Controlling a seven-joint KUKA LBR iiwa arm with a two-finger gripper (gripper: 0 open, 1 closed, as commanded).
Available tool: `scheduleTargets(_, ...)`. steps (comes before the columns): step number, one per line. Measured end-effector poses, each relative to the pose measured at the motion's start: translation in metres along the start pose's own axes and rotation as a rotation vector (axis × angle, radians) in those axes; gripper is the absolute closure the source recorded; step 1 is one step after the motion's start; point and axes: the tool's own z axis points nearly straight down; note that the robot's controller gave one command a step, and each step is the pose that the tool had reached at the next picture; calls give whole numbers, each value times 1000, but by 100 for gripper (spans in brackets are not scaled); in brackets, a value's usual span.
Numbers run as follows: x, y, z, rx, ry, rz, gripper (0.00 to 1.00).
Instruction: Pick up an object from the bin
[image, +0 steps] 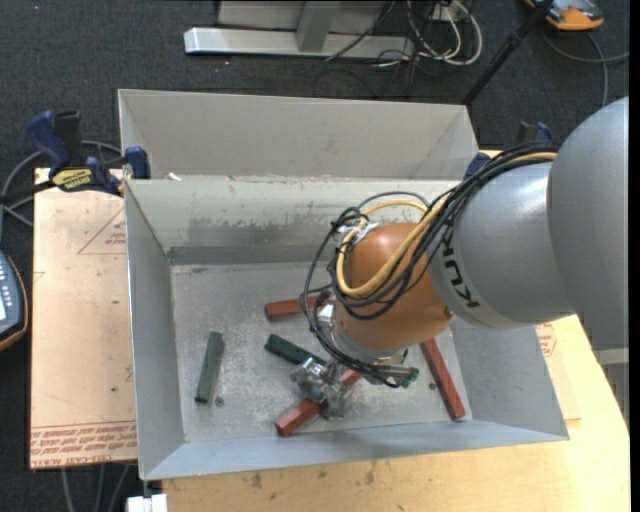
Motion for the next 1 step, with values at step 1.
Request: scheduleTargets(1, 6, -19, -142, 5, -3, -21, 100)
